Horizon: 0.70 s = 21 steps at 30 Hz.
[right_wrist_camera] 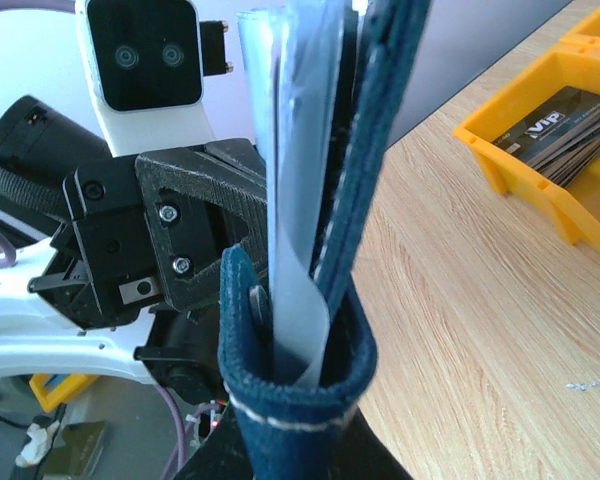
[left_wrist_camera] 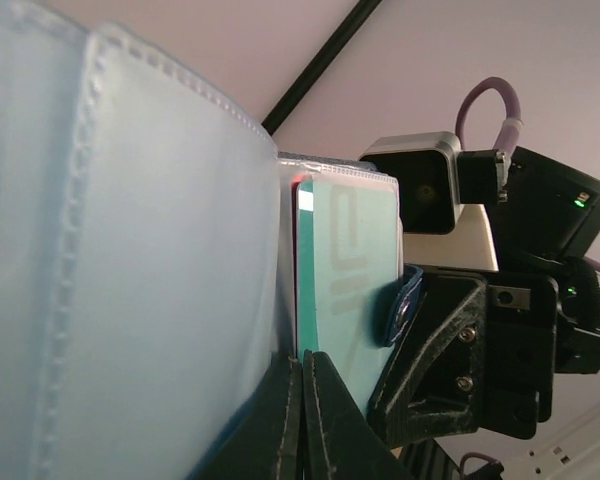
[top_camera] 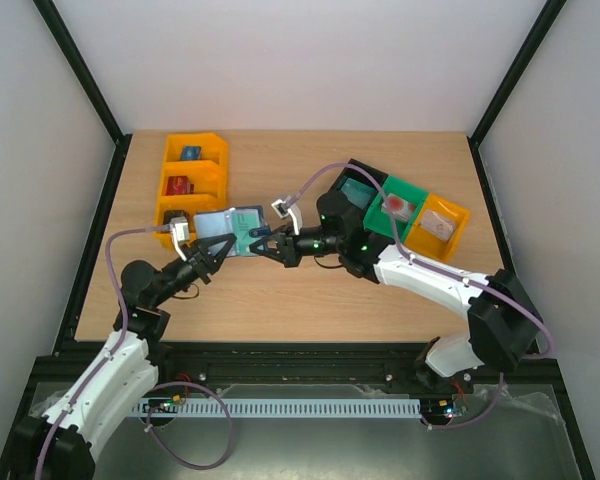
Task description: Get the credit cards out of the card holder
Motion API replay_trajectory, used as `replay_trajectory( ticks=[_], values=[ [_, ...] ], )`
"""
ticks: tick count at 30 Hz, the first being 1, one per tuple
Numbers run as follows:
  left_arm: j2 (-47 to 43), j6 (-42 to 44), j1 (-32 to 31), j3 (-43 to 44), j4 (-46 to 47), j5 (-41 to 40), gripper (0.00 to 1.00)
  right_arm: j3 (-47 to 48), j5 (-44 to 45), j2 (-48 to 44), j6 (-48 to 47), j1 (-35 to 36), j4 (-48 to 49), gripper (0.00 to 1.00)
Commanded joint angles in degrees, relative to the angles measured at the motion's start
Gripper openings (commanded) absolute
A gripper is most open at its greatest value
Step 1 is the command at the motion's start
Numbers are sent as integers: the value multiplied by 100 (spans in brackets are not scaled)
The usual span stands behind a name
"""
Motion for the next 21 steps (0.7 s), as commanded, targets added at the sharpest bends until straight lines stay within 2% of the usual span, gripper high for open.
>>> replay_trajectory(
  ticks=[1, 5, 10, 12, 14, 18, 19, 21],
  values=[
    [59, 87, -233, 405, 409, 1950, 4, 58, -276, -58, -415, 124, 798, 2],
    [172, 204, -219, 591, 236, 2331, 14, 582, -330, 161, -1167, 125, 165, 2],
    [107, 370, -205, 771, -88, 2493, 15, 1091, -183, 334, -2163, 117, -262, 2],
    [81, 433, -212, 817, -115, 2509, 12, 1246, -201, 442, -2193, 115, -243, 2],
    [48, 556, -222, 888, -233, 2510, 3, 1389, -247, 577, -2079, 117, -236, 2],
    [-41, 848, -217, 998, -668, 2503, 2, 1267, -372, 543, -1879, 110, -54, 2],
    [-78, 883, -211, 1013, -784, 2446, 2, 1116, -357, 448, -1845, 99, 86, 3],
    [-180, 918, -196, 1006, -947, 2276, 2, 772, -304, 238, -1716, 14, 362, 13]
  ],
)
